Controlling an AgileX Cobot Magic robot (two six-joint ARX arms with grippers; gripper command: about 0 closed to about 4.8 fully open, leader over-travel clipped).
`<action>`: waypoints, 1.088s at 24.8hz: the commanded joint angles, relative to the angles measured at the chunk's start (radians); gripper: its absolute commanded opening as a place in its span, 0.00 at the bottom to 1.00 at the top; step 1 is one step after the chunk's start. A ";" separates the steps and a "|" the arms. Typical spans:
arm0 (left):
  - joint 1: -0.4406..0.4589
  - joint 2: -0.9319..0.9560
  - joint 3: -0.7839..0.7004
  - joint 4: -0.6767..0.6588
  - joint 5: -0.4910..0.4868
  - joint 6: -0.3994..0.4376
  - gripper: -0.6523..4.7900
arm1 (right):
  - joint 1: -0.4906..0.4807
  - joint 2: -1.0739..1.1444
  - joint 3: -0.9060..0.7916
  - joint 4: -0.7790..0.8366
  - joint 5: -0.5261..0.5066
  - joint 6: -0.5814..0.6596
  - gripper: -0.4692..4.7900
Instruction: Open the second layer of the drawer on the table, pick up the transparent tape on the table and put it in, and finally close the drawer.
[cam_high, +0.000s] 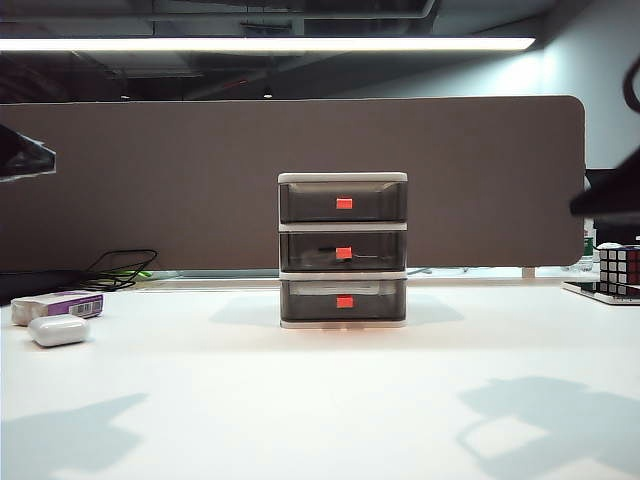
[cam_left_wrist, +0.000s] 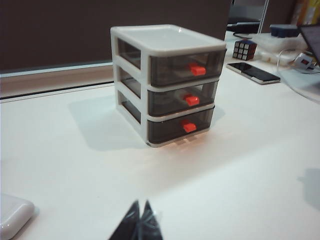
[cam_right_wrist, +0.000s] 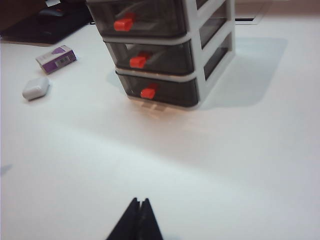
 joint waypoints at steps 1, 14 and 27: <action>0.002 0.002 0.005 0.017 0.001 -0.001 0.11 | 0.000 -0.017 -0.034 0.054 0.008 0.004 0.08; 0.008 0.001 0.004 -0.011 -0.110 -0.040 0.11 | -0.027 -0.135 -0.119 0.068 0.009 -0.005 0.08; 0.509 0.001 0.005 0.020 0.351 -0.017 0.11 | -0.252 -0.393 -0.120 -0.109 -0.055 -0.046 0.08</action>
